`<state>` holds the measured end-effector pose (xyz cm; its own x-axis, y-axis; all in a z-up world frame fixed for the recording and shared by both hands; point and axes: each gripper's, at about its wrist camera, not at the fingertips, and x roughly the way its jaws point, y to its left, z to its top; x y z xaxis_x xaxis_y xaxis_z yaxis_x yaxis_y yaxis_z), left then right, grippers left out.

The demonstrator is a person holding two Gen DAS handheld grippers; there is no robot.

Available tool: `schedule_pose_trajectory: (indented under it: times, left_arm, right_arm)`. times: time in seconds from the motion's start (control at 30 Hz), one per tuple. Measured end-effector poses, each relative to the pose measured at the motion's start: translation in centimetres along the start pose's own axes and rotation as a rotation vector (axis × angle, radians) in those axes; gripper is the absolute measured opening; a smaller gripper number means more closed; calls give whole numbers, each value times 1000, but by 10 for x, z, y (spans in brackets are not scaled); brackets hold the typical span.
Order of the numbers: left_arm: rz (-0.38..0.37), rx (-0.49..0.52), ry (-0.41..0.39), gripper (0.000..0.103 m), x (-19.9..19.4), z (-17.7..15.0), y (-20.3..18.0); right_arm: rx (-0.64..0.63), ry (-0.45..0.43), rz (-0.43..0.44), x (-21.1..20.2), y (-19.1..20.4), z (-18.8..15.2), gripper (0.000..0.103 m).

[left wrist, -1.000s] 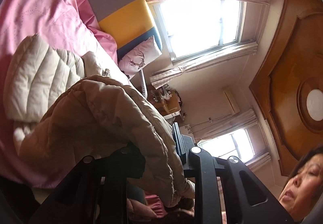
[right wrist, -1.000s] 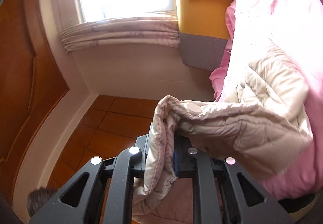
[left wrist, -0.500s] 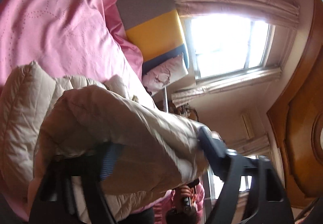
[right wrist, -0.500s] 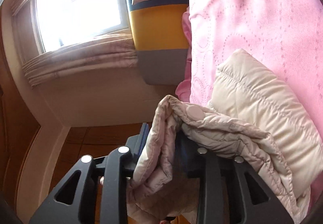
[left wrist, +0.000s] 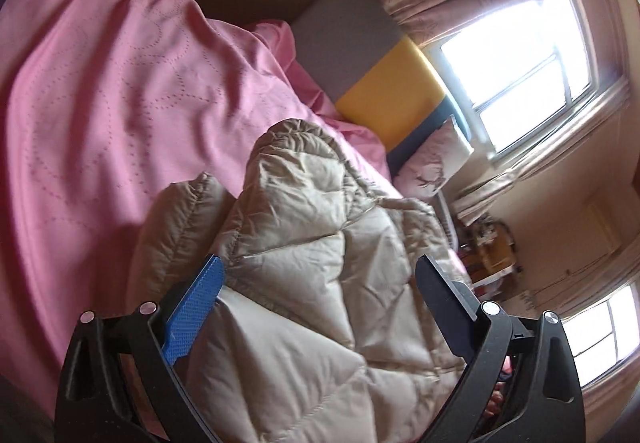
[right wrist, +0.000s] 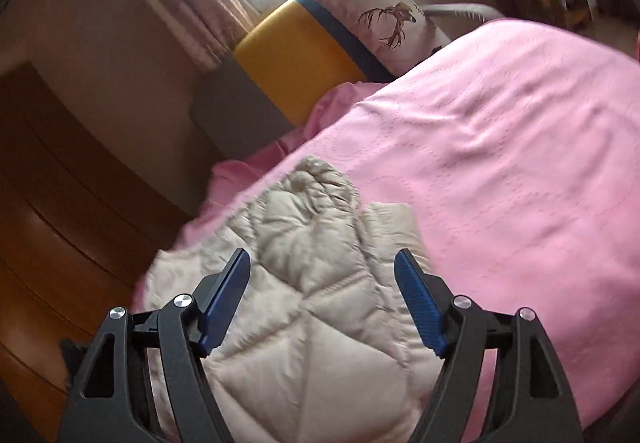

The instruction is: Fold large clothes

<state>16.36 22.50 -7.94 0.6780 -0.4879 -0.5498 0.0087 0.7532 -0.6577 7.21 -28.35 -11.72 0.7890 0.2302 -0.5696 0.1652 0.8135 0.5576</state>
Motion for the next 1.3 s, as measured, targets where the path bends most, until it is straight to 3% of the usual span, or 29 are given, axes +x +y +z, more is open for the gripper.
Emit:
schedule_pose_trajectory:
  times: [0.13, 0.2, 0.27, 0.3, 0.4, 0.47, 0.5, 0.53, 0.57, 0.6, 0.63, 0.7, 0.77, 0.87, 0.97, 1.1, 1.17, 1.23, 1.3]
  left_arm:
    - [104, 118, 37, 96, 14, -4, -14]
    - [175, 175, 48, 96, 19, -7, -23]
    - [277, 208, 14, 95, 16, -9, -21]
    - [292, 204, -9, 95, 13, -9, -17]
    - [192, 130, 12, 95, 3, -11, -3]
    - [173, 177, 64, 95, 9, -16, -10]
    - [171, 210, 76, 91, 12, -20, -16]
    - [153, 257, 91, 79, 17, -24, -23]
    - [172, 292, 108, 54, 21, -28, -28]
    - [207, 317, 110, 38, 22, -29, -32]
    - [216, 340, 100, 31, 20, -30, -37]
    - [163, 319, 54, 18, 1, -27, -43]
    - [75, 276, 7, 16, -26, -23, -45]
    - [4, 289, -29, 16, -61, -29, -52]
    - [21, 318, -17, 16, -74, -47, -50]
    - [100, 255, 29, 16, -65, -70, -6]
    - [81, 176, 67, 16, -50, -77, 22]
    - [50, 157, 89, 16, -36, -85, 34]
    - [55, 152, 69, 24, -33, -86, 30]
  right_arm:
    - [-56, 87, -40, 14, 4, -13, 74]
    - [-97, 100, -33, 24, 15, -15, 68]
    - [-163, 101, -69, 28, 28, -19, 67]
    - [-185, 104, -84, 36, 34, -16, 64]
    - [-209, 114, -114, 54, 37, -14, 54]
    - [-217, 123, -129, 60, 36, -16, 44]
    - [-214, 129, -128, 63, 36, -15, 39]
    - [-212, 132, -123, 64, 36, -15, 32]
    - [-216, 127, -123, 64, 37, -14, 30]
    - [-221, 112, -120, 60, 40, -11, 25]
    - [-222, 94, -108, 53, 43, -8, 21]
    - [-204, 48, -71, 34, 47, -1, 18]
    - [-182, 5, -23, 13, 51, 5, 16]
    - [-182, -37, 29, -14, 57, 6, 15]
    - [-169, -23, 41, -23, 51, -5, 15]
    - [-84, 27, -10, -16, 13, -32, 15]
    - [-13, 71, -12, -2, -12, -49, 15]
    - [5, 92, -27, 11, -23, -61, 18]
    - [-10, 83, -44, 12, -21, -63, 20]
